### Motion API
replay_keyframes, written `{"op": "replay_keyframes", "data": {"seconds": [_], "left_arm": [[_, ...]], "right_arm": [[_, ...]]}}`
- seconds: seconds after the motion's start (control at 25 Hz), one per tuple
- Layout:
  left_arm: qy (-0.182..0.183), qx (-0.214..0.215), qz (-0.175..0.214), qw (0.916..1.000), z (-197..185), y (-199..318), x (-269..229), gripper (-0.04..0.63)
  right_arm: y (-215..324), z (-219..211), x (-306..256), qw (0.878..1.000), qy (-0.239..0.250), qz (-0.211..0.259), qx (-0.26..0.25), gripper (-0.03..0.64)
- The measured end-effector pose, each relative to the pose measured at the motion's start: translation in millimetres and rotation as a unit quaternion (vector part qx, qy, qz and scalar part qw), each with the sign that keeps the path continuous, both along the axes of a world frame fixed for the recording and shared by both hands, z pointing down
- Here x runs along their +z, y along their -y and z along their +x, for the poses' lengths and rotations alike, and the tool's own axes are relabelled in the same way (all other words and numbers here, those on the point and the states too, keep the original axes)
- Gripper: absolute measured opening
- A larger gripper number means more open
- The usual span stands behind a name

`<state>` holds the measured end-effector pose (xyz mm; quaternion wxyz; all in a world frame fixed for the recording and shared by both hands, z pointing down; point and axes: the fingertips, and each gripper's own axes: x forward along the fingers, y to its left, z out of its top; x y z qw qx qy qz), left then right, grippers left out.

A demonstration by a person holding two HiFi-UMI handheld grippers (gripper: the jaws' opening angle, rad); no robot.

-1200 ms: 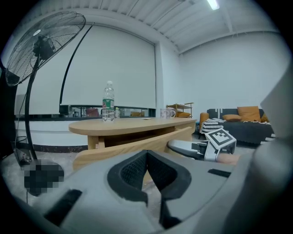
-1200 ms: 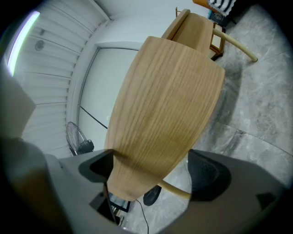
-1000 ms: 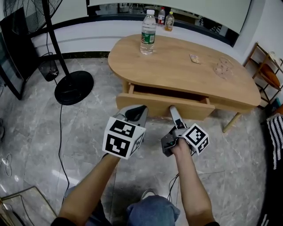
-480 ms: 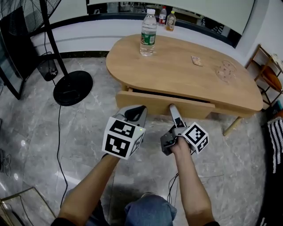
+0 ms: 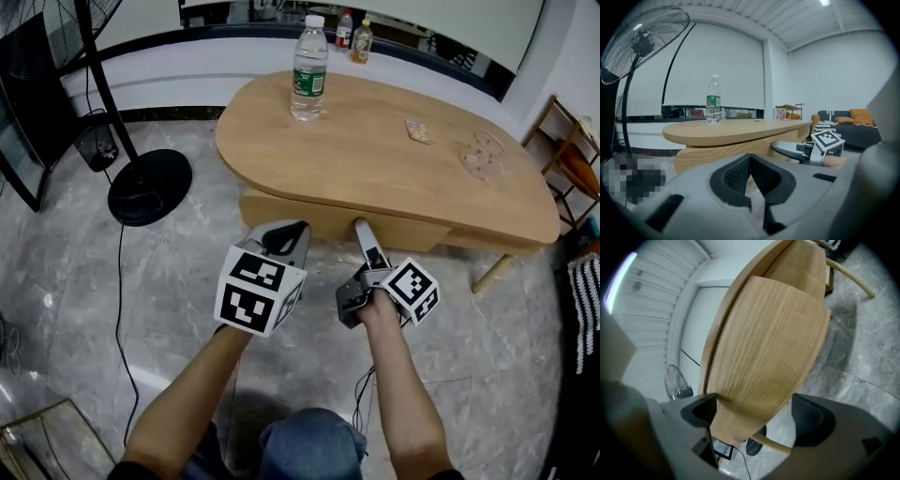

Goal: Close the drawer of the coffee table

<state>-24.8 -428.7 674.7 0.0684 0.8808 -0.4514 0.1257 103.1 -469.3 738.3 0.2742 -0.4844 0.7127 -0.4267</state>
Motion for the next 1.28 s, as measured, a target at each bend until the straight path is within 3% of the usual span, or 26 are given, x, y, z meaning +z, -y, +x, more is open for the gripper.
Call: {"op": "replay_keyframes", "data": {"seconds": [0.96,1.28], "left_arm": [[0.019,0.001,0.000,0.9998,7,22,-4,0.003],[0.019,0.007,-0.002,0.9998,4,8,-22,0.003]], "right_arm": [[30,2,0,1.000,0.005,0.003,-0.012,0.497],[5,-3,-6,0.999,-0.021,-0.015,-0.023,0.405]]}}
